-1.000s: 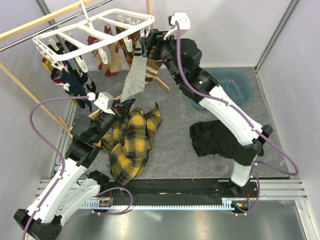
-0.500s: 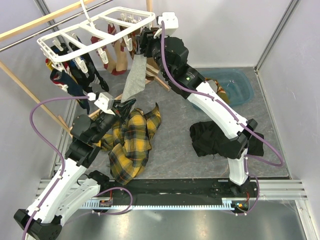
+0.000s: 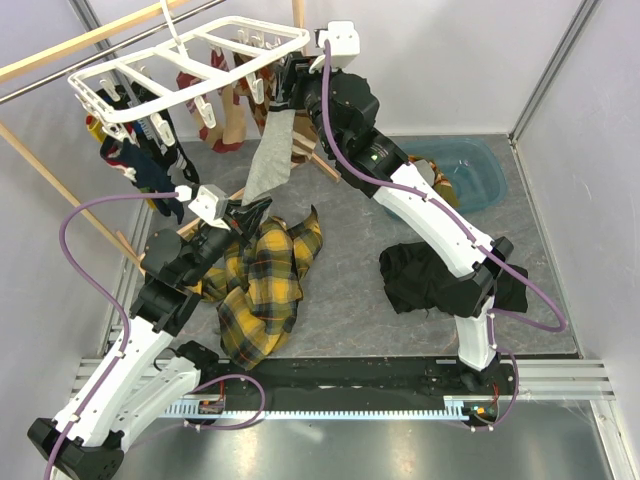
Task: Remove the socks clipped to the hanger
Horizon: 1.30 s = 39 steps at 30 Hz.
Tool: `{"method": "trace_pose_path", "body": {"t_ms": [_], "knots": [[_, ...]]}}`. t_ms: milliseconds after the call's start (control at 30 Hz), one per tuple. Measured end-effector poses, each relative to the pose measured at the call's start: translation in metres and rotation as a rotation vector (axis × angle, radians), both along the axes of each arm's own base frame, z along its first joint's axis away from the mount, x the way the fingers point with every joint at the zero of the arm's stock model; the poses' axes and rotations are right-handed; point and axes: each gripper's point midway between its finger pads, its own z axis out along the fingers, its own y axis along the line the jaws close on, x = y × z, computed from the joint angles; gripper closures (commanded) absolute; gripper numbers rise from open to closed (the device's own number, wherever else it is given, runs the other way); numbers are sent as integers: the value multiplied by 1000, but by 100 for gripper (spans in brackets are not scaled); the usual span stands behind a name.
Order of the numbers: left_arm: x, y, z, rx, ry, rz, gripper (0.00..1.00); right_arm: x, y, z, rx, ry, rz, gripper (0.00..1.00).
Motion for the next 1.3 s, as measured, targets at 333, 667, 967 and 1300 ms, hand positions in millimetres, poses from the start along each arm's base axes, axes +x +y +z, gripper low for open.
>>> {"method": "trace_pose_path", "body": {"t_ms": [333, 667, 967, 1300], "knots": [[0, 0, 0, 0, 0, 0, 98, -2, 1, 7, 5, -21, 13, 100], [-2, 1, 0, -1, -3, 0, 98, -2, 3, 7, 9, -25, 22, 72], [-4, 2, -1, -1, -3, 0, 98, -33, -13, -36, -77, 27, 95, 30], [-10, -5, -1, 8, -8, -49, 98, -146, -72, -63, -213, -141, 334, 26]]}}
